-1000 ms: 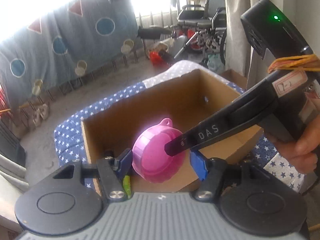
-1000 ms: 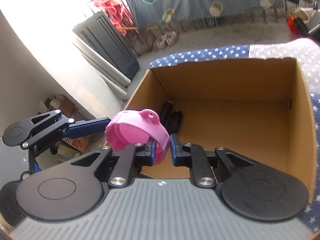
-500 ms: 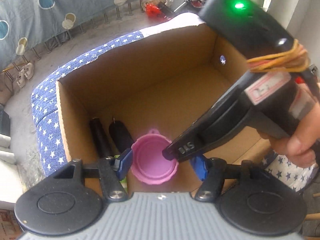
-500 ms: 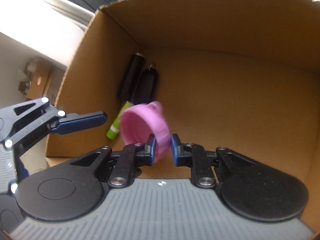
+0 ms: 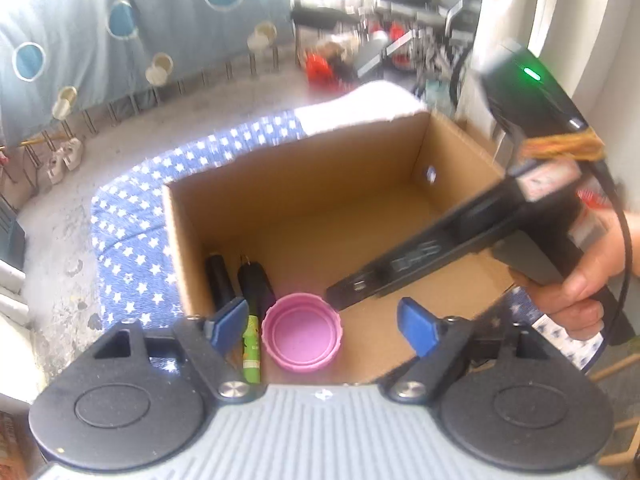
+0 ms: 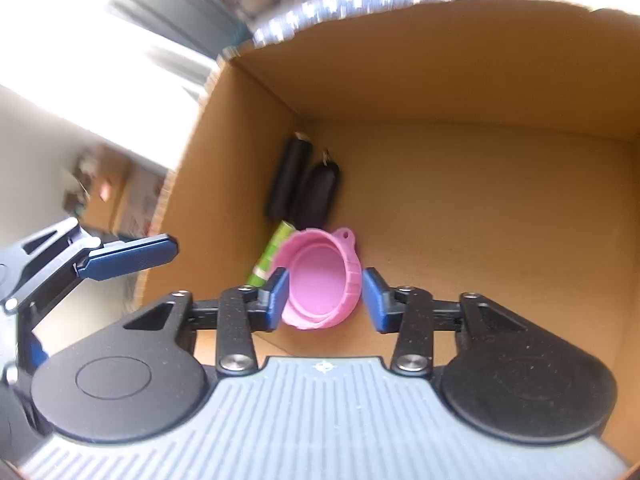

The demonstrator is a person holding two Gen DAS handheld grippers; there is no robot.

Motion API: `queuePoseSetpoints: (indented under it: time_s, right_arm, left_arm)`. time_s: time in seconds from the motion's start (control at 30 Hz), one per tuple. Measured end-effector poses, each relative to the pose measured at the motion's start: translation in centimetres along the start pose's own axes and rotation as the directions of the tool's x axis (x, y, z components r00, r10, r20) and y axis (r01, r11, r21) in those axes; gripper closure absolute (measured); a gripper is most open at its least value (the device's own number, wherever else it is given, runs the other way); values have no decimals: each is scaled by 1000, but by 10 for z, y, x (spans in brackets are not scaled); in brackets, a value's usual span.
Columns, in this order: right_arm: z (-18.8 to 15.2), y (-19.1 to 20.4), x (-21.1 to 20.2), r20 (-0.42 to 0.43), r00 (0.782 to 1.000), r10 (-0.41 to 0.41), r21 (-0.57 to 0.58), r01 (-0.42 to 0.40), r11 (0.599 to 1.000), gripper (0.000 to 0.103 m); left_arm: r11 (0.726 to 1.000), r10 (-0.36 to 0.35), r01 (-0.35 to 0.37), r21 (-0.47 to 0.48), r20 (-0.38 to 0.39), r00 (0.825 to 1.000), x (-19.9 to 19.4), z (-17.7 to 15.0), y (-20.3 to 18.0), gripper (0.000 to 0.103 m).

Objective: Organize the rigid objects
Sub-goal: 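Withdraw the right gripper from the box toward the remaining items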

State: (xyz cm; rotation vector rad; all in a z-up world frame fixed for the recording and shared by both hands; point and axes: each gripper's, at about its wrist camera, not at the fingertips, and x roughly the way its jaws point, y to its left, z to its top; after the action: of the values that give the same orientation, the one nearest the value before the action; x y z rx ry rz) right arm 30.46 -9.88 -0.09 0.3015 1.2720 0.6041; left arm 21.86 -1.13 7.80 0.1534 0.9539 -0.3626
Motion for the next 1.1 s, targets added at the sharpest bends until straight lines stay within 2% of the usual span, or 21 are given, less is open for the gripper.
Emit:
queuePoseSetpoints:
  time_s: [0.13,0.23,0.3,0.37,0.5,0.67,0.83,0.93,1.03,1.1]
  right_arm:
    - [-33,-2,-51,130,990,49,0,-49,999,62]
    - [-72,-3,-89,235,969,74,-22,-70,997,60]
    - [-100,-3,-110,286,954,92,-38,-85,996,52]
    - [-130,-4,-125,316,945,89,-45,-79,996,48]
    - [-184,-5,-125,343,938,46,-7,-46,999,47]
    - [-229,-5,-84,341,938,66,46,-87,995,47]
    - [-233,7,-44,308,946,100,41,-118,992,49]
    - [-227,10,-28,291,949,123,43,-142,989,53]
    - [-219,11,-10,261,956,131,46,-148,988,59]
    - [-215,10,3,242,961,132,55,-150,987,67]
  left_arm:
    - [1000,-6,9,-23,118,993,-44,-24,-6,12]
    - [999,14,-6,-37,213,977,-71,-53,-17,9]
    - [998,25,-8,-65,253,967,-78,-73,-24,8]
    - [996,5,19,-90,258,966,-79,-92,-32,8]
    - [992,-40,63,-105,215,976,-69,-125,-47,8]
    - [998,-21,27,-49,130,991,-44,-149,-62,8]
    - [1000,-2,3,-25,43,999,-20,-168,-65,8]
    - [1000,20,-20,-15,-2,1000,-8,-175,-65,12]
    - [1000,18,-18,-20,-21,1000,4,-179,-63,14]
    - [999,27,-29,-35,-43,999,11,-181,-61,22]
